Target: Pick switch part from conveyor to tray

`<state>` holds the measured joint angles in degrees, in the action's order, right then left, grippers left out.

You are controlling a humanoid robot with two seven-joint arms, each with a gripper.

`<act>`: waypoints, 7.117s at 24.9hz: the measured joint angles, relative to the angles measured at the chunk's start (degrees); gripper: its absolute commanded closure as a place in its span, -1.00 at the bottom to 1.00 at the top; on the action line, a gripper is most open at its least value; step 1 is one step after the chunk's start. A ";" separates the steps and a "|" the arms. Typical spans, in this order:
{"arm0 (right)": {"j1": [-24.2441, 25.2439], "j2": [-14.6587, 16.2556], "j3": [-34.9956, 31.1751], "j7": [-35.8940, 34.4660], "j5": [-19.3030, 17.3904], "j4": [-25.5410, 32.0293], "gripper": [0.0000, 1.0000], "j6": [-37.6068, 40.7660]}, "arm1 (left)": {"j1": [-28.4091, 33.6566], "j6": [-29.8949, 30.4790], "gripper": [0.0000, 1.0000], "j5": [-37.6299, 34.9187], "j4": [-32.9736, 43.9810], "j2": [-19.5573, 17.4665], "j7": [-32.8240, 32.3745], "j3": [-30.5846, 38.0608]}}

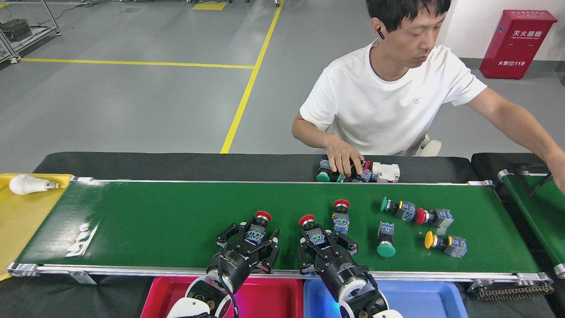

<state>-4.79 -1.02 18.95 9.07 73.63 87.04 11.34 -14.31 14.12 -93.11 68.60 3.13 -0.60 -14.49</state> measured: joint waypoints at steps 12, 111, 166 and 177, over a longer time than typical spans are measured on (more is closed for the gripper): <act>10.26 0.47 1.34 3.64 -7.55 9.62 -0.96 15.38 | 20.29 10.75 0.86 5.54 22.73 -5.95 0.16 19.88; 19.42 -4.18 -31.51 -5.42 -2.55 12.35 -0.82 8.16 | 34.89 5.92 -1.00 2.95 31.45 -8.16 -0.06 16.06; 20.39 11.75 -21.03 -1.67 -15.22 6.49 -0.89 32.72 | 36.64 9.41 -1.00 6.53 32.49 -8.79 2.68 17.31; 19.22 3.55 -32.67 0.00 -15.76 7.83 -0.87 32.73 | 27.93 6.40 -1.00 6.73 30.11 -3.34 0.34 26.61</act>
<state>14.43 2.53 -13.72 9.07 57.87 94.87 44.07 13.62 20.52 -86.37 98.72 -0.21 -0.25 12.12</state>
